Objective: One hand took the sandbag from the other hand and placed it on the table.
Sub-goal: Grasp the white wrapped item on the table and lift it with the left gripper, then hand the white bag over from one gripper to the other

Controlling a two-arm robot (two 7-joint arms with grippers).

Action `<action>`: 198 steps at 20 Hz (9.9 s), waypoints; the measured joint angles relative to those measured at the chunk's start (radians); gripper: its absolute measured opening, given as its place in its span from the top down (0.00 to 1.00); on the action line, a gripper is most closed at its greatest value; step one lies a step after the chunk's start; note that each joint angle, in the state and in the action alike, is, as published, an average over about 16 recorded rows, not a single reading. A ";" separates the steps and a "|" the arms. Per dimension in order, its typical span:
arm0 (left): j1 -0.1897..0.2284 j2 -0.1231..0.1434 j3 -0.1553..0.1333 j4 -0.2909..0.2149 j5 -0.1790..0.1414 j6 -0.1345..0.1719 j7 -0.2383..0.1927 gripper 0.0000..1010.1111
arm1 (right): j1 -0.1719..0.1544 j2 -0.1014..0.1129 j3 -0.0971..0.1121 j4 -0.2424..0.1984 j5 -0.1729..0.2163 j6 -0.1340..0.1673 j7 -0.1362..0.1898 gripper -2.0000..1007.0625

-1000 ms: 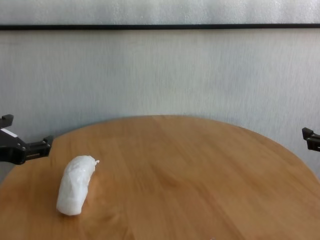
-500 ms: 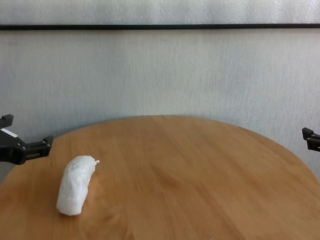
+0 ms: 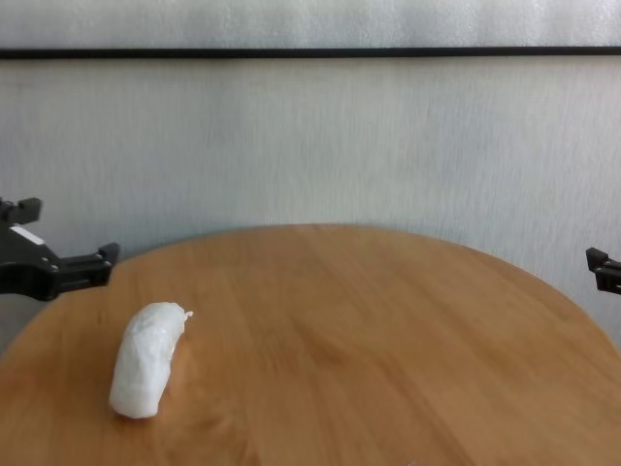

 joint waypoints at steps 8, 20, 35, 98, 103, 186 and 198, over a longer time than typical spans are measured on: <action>0.003 0.008 -0.025 -0.064 -0.079 0.121 -0.093 0.01 | 0.000 0.000 0.000 0.000 0.000 0.000 0.000 0.01; 0.007 -0.033 -0.081 -0.113 -0.207 0.372 -0.123 0.01 | 0.000 0.000 0.000 0.000 0.000 0.000 0.000 0.01; -0.022 -0.137 -0.126 -0.153 -0.273 0.682 -0.004 0.01 | 0.000 0.000 0.000 0.000 0.000 0.000 0.000 0.01; -0.138 -0.306 -0.085 0.065 -0.086 0.800 0.027 0.01 | 0.000 0.000 0.000 0.000 0.000 0.000 0.000 0.01; -0.139 -0.312 -0.089 0.071 -0.079 0.802 0.018 0.01 | 0.000 0.000 0.000 0.000 0.000 0.000 0.000 0.01; -0.155 -0.326 -0.086 0.093 -0.048 0.821 0.002 0.59 | 0.000 0.000 0.000 0.000 0.000 0.000 0.000 0.01; -0.155 -0.326 -0.086 0.093 -0.048 0.821 0.002 0.59 | 0.000 0.000 0.000 0.000 0.000 0.000 0.000 0.01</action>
